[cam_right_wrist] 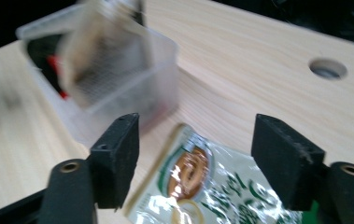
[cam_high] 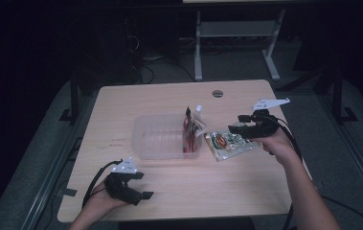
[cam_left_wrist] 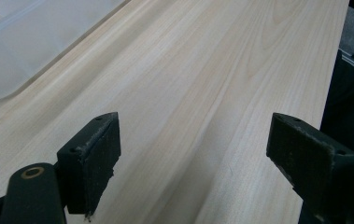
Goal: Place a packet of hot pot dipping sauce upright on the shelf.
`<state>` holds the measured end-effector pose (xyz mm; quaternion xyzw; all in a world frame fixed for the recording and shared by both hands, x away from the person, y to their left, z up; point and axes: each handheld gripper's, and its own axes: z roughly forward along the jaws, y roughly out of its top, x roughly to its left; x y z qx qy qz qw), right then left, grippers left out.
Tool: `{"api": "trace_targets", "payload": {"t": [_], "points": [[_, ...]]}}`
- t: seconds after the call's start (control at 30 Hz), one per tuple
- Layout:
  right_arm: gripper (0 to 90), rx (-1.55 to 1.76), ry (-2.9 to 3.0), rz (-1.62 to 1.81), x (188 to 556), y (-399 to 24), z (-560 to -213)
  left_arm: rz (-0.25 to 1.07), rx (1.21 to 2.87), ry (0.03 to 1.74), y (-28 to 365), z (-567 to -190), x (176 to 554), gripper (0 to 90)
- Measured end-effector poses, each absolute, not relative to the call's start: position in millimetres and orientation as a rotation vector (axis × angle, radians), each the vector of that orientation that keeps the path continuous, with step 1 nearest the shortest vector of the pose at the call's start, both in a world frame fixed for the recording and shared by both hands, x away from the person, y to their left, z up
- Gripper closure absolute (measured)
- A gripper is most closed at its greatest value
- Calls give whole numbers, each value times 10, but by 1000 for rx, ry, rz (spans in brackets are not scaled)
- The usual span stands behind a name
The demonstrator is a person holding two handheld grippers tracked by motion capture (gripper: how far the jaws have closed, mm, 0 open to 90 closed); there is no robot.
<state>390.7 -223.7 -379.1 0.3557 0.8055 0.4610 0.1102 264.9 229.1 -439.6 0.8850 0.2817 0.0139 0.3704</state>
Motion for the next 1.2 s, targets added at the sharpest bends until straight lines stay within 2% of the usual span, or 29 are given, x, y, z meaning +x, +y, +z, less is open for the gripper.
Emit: {"api": "trace_targets", "payload": {"t": [0.23,0.43,0.93,1.2], "points": [[622,1230,2291,1241,4087,-2349,-4022,29,2274,719,2269,-4409,2649,173],[895,1244,2274,1208,4207,-2244,-4113,28,2283,715,2258,-4413,2651,173],[896,1227,2387,1152,4517,-1679,-4442,21,2287,715,2243,-4430,2644,173],[897,1218,2459,1076,4549,-1556,-4566,24,2286,720,2266,-4432,2642,173]]}}
